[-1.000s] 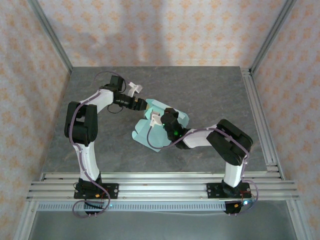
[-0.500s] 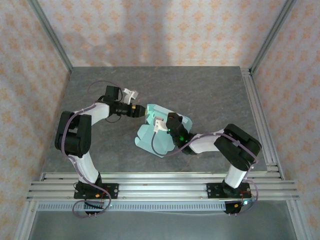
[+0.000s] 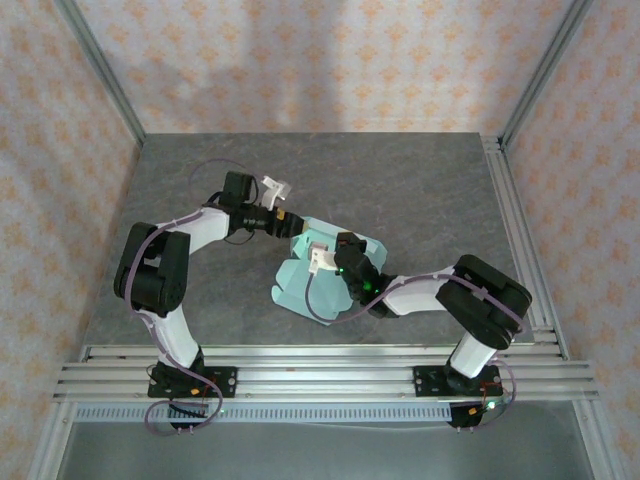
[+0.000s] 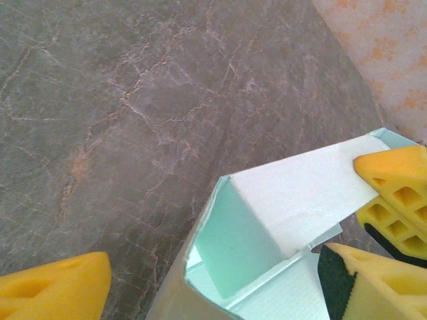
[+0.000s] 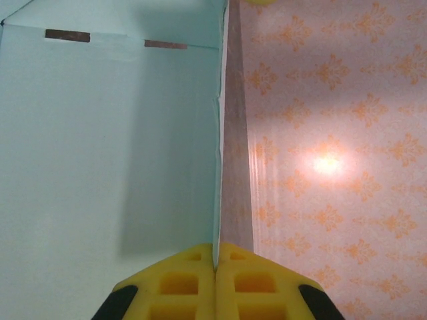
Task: Fold the paper box
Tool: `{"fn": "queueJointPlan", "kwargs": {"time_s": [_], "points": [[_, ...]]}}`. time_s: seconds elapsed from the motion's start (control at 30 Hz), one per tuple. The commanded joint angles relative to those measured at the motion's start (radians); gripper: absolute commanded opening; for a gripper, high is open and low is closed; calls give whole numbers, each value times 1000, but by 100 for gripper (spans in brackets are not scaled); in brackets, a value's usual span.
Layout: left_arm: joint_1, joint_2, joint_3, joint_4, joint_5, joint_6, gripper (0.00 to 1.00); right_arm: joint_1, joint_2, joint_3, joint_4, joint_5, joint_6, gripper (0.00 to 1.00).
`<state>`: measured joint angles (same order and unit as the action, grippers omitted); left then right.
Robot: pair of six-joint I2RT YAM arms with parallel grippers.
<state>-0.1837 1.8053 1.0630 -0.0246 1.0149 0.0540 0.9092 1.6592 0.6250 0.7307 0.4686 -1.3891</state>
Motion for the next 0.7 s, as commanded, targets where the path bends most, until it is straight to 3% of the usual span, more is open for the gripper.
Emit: {"fn": "queueJointPlan", "kwargs": {"time_s": [0.0, 0.67], "points": [[-6, -39, -32, 39, 39, 24, 79, 5, -7, -10, -29, 33, -1, 0], [-36, -67, -135, 160, 47, -62, 69, 7, -27, -7, -84, 38, -4, 0]]}}
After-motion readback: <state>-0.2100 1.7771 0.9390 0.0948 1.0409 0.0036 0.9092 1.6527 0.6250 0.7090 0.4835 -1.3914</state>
